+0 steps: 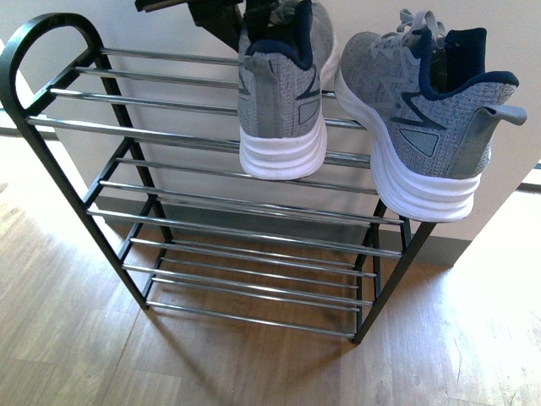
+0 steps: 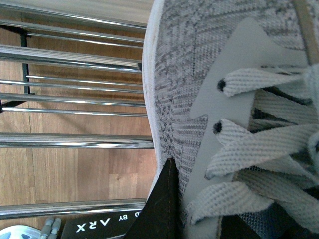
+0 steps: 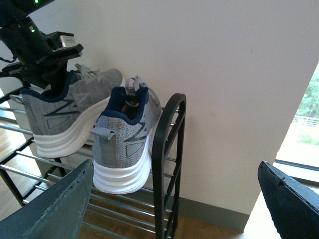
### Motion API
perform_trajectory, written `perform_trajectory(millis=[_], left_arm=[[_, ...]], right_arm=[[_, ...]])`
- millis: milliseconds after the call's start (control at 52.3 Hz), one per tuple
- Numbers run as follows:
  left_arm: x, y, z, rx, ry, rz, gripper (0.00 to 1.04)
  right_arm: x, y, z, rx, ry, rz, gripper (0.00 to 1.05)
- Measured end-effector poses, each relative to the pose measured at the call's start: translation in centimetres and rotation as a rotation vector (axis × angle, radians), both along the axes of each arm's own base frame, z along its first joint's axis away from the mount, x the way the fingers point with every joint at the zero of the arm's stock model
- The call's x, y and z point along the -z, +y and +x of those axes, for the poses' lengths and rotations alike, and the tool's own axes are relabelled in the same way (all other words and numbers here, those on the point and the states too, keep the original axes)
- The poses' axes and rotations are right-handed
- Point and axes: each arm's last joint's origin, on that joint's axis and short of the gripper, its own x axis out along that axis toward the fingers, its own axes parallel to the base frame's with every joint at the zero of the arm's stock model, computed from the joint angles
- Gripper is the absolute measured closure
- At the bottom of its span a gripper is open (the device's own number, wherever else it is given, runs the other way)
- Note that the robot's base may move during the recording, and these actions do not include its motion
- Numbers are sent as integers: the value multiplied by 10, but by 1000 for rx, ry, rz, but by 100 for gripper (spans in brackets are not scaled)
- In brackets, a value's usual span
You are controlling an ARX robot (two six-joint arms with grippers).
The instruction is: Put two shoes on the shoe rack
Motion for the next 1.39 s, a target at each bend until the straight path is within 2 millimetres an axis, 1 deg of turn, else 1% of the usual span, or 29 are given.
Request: perform_trajectory(millis=[96, 267, 306, 344, 382, 420, 439, 459, 516, 535, 554, 573, 592, 669, 745, 783, 802, 879, 1146, 1242, 1395], left_arm=[[-1, -11, -2, 39, -12, 17, 103], [-1, -15, -2, 72, -34, 17, 102], [0, -15, -1, 76, -37, 9, 95], [1, -15, -1, 78, -40, 7, 86], [1, -15, -1, 79, -39, 2, 81], [1, -15, -2, 77, -34, -5, 72], [1, -15, -2, 79, -33, -9, 70], [-1, -15, -3, 82, -31, -17, 65], [-2, -15, -4, 83, -29, -23, 58], [-3, -15, -4, 85, -26, -31, 54], [-4, -15, -5, 86, -25, -35, 52], [-7, -15, -6, 92, -25, -47, 47], [-8, -15, -6, 92, -26, -50, 45], [-24, -15, -12, 96, -35, -79, 27], [-37, -14, -16, 93, -54, -87, 13], [-43, -13, -19, 91, -63, -88, 8], [-47, -13, -20, 92, -71, -90, 8], [-63, -11, -26, 88, -98, -105, 10], [-105, -3, -45, 66, -193, -108, 9], [-125, 14, -59, -12, -284, -43, 9], [-147, 43, -74, -158, -423, 28, 9]], right_arm=[[0, 0, 0, 0, 0, 0, 9], [0, 0, 0, 0, 0, 0, 9], [0, 0, 0, 0, 0, 0, 9], [0, 0, 0, 0, 0, 0, 9], [0, 0, 0, 0, 0, 0, 9], [0, 0, 0, 0, 0, 0, 9], [0, 0, 0, 0, 0, 0, 9], [0, 0, 0, 0, 0, 0, 9], [0, 0, 0, 0, 0, 0, 9], [0, 0, 0, 0, 0, 0, 9], [0, 0, 0, 0, 0, 0, 9], [0, 0, 0, 0, 0, 0, 9], [0, 0, 0, 0, 0, 0, 9], [0, 0, 0, 0, 0, 0, 9], [0, 0, 0, 0, 0, 0, 9], [0, 0, 0, 0, 0, 0, 9], [0, 0, 0, 0, 0, 0, 9], [0, 0, 0, 0, 0, 0, 9], [0, 0, 0, 0, 0, 0, 9], [0, 0, 0, 0, 0, 0, 9], [0, 0, 0, 0, 0, 1, 9]])
